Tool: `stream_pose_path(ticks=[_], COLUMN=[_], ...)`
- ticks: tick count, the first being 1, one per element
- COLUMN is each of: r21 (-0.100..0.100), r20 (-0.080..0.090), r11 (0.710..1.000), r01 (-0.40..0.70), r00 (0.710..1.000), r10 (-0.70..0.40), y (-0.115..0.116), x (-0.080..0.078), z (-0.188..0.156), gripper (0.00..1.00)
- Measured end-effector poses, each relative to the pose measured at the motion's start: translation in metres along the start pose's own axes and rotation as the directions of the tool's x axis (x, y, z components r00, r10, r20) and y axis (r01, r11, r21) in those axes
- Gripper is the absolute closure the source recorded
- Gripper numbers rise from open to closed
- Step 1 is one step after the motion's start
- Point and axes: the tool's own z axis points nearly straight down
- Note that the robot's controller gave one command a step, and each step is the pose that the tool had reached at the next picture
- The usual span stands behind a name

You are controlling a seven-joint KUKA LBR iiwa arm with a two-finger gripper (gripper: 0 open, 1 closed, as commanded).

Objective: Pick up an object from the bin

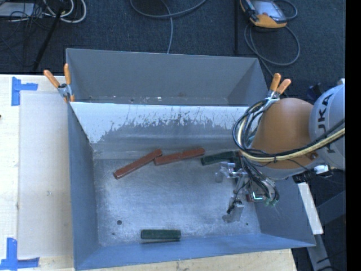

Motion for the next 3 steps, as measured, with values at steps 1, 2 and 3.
stream_pose_path(ticks=[1, 2, 3], r21=[0.006, 0.007, -0.001], r20=[0.012, 0.012, 0.003], r11=[0.983, 0.908, 0.958], r01=[0.184, 0.420, 0.288], r00=[0.983, 0.908, 0.958], r10=[-0.184, -0.420, -0.288], y=[-0.072, -0.079, -0.075], x=[-0.084, -0.108, -0.112], z=[-0.008, -0.040, 0.053], gripper=[0.00, 0.00, 0.00])
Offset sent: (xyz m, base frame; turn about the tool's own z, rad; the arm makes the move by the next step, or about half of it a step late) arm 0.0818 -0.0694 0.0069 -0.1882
